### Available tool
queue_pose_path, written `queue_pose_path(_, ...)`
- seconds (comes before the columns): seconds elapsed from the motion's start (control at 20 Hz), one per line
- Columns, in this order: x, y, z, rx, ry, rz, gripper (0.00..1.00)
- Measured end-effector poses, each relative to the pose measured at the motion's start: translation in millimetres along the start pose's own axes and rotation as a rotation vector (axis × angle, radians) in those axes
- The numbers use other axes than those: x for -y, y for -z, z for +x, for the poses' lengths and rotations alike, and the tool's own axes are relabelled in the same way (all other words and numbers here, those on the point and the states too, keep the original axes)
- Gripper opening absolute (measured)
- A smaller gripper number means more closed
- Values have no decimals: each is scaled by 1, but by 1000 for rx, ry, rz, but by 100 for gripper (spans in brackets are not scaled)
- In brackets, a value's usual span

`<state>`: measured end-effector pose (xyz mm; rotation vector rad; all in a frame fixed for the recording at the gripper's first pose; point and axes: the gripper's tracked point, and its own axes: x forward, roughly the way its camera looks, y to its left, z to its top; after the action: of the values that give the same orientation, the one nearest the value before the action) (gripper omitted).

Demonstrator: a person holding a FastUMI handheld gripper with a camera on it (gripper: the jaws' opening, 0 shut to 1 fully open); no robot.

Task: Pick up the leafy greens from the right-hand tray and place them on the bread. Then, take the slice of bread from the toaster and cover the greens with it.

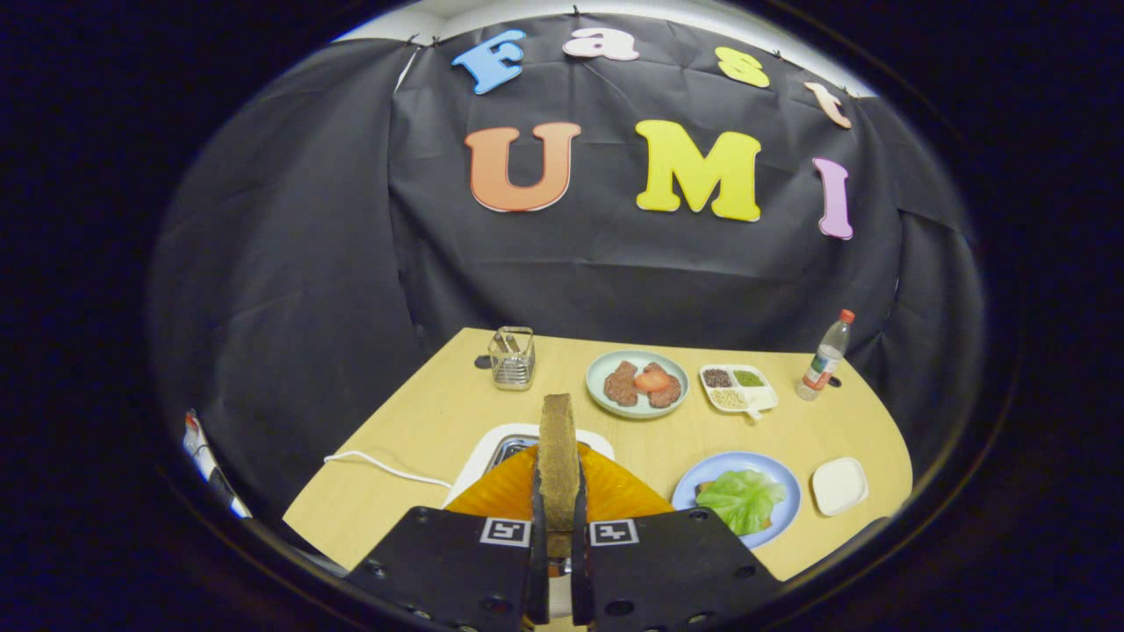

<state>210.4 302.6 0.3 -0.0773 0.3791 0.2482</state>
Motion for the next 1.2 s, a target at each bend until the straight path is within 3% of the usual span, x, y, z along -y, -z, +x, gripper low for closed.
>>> queue_pose_path(0.2, 11, -35, -29, 64, -3, 28, 10)
queue_pose_path(0.4, 54, -57, -47, 136, 60, 35, 10)
queue_pose_path(0.8, 172, 13, 0, 17, 212, 103, 10)
queue_pose_path(1.0, 203, 48, 23, -40, 205, 172, 10)
queue_pose_path(1.2, 203, 64, 44, -41, 132, 237, 10)
